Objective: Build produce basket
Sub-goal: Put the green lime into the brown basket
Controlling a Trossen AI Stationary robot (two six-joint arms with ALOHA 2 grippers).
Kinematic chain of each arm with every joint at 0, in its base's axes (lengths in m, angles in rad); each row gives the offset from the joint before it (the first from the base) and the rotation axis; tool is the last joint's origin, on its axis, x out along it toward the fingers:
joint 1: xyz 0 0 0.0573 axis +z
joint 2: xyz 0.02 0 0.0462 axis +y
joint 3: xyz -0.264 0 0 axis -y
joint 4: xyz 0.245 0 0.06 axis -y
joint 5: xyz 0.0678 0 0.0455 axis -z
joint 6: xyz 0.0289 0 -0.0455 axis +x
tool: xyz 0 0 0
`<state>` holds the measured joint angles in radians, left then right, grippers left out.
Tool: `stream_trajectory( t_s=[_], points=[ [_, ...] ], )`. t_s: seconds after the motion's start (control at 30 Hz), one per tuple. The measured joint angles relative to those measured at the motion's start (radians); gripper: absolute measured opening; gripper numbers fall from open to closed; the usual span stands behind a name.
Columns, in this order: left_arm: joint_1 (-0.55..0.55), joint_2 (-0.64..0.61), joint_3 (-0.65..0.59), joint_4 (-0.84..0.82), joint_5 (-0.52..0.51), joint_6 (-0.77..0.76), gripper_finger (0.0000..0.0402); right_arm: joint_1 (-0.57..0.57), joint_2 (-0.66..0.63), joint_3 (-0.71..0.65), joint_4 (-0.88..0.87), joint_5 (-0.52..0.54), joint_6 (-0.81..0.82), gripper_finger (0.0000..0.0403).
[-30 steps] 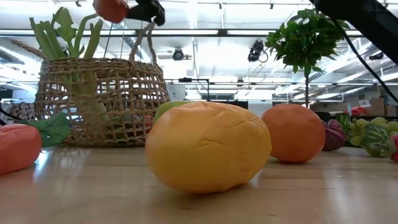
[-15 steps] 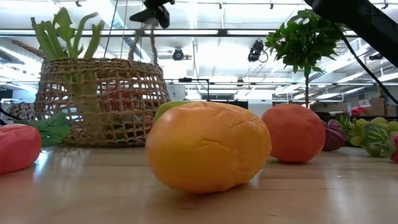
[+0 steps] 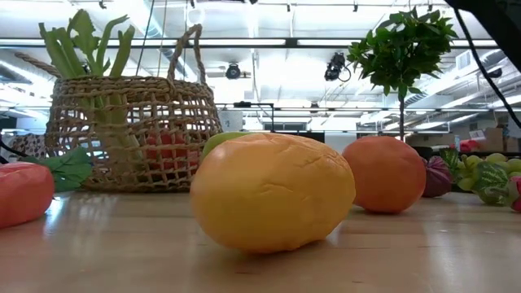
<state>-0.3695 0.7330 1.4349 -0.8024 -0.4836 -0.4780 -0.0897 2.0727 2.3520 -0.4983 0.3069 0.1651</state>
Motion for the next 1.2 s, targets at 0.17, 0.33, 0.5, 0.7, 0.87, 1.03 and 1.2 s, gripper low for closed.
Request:
stream_trajectory(
  t_s=[0.17, 0.33, 0.5, 0.7, 0.87, 1.03, 1.2],
  points=[
    [0.000, 0.016, 0.000, 0.005, -0.046, 0.020, 0.0172, -0.001, -0.008, 0.000, -0.156, 0.008, 0.142, 0.0384],
    [0.000, 0.034, 0.000, 0.018, -0.047, 0.038, 0.0172, 0.005, 0.003, -0.005, -0.374, -0.026, 0.286, 0.0378],
    [0.000, 0.046, 0.000, 0.019, -0.044, 0.029, 0.0172, 0.032, 0.004, -0.034, -0.637, -0.051, 0.407, 0.0367],
    [0.000, 0.061, 0.000, 0.019, -0.043, 0.026, 0.0172, 0.061, 0.004, -0.071, -0.954, -0.052, 0.679, 0.0355],
    [0.000, 0.081, 0.000, 0.019, -0.043, 0.023, 0.0172, 0.078, 0.002, -0.178, -1.058, -0.109, 0.832, 0.0352],
    [0.000, 0.094, 0.000, 0.020, -0.041, -0.033, 0.0172, 0.083, 0.004, -0.308, -1.063, -0.177, 0.908, 0.0363],
    [0.000, 0.092, 0.000, 0.020, -0.012, -0.077, 0.0172, 0.089, 0.003, -0.419, -1.059, -0.217, 0.943, 0.0381]
  ],
)
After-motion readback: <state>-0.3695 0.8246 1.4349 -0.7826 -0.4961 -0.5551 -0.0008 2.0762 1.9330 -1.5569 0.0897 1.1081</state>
